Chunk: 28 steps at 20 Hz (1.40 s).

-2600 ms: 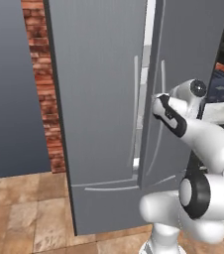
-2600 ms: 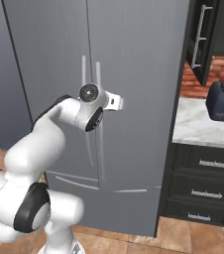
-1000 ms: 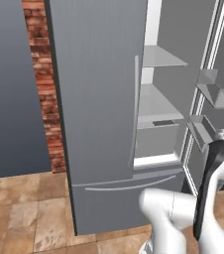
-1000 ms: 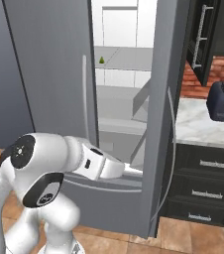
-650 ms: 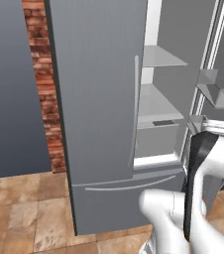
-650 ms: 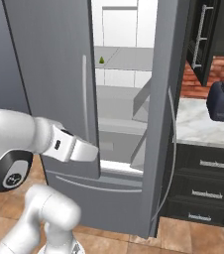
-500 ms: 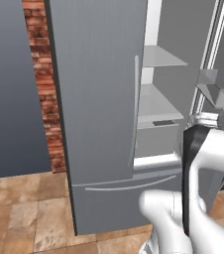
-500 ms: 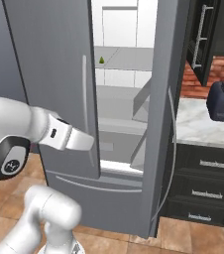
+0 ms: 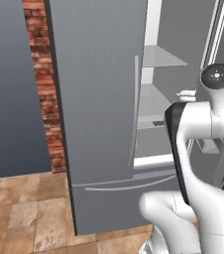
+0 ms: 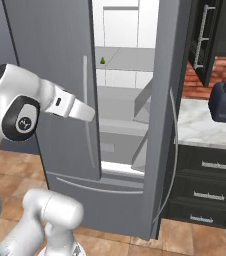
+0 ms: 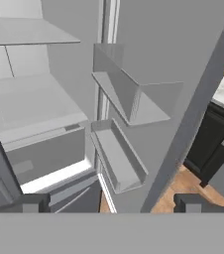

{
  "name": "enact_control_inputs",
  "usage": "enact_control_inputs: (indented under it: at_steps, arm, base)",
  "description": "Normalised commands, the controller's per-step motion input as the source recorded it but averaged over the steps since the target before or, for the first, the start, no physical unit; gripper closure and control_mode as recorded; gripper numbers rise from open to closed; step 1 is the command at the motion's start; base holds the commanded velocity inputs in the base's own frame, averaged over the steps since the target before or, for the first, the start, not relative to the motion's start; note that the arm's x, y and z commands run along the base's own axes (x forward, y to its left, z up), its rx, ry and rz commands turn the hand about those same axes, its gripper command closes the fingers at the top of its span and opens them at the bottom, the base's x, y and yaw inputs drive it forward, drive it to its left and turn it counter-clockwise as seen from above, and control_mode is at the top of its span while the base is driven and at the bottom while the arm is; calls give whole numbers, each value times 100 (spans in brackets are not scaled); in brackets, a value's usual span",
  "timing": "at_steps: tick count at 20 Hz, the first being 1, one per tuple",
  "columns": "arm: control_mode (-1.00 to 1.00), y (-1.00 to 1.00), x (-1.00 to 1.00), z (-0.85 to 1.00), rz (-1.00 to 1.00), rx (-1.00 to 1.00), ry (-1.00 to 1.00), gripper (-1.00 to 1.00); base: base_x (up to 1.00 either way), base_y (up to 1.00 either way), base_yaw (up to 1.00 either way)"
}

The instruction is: There is a bowl on the dining counter. Grab a lemon wedge from the fridge and place it in the bowl. Then get the liquor bottle and glass cup from the cabinet and place them next to the bowl.

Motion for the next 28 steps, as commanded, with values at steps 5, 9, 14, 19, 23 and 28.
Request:
enact_control_inputs:
  at_steps: [5, 9, 14, 19, 23, 28]
  arm:
    - [-100, 0, 48, -6, -9, -8, 0, -100]
    - [-100, -14, 63, -17, -6, -7, 0, -100]
    - [-100, -37, 63, -16, -4, -4, 0, -100]
    - [-100, -54, 39, -8, -2, -2, 0, -100]
    - [-100, -55, 24, -3, -2, -1, 0, -100]
    - [-100, -58, 8, -1, -2, 0, 0, -100]
  base:
    - [0, 0, 0]
    - [0, 0, 0]
    - [0, 0, 0]
    - [0, 0, 0]
    - [0, 0, 0]
    - [0, 0, 0]
